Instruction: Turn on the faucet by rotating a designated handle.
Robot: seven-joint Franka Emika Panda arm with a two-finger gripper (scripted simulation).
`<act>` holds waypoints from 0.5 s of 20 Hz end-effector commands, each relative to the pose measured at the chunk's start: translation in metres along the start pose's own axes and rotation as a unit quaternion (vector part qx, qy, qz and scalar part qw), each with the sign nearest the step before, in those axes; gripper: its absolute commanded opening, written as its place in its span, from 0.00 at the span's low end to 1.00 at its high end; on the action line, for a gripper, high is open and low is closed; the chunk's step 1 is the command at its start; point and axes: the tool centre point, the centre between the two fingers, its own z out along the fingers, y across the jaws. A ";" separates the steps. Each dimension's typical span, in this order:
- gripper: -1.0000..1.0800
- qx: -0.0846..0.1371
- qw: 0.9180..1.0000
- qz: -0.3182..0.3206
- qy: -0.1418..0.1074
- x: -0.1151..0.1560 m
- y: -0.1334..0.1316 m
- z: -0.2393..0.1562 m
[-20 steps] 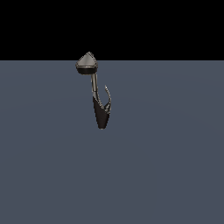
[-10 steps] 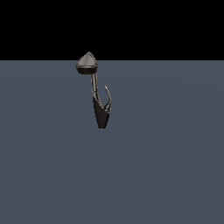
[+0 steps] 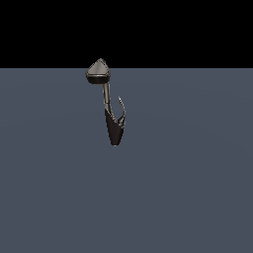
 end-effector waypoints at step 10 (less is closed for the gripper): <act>0.00 0.057 0.986 0.141 -0.067 0.075 -0.034 0.048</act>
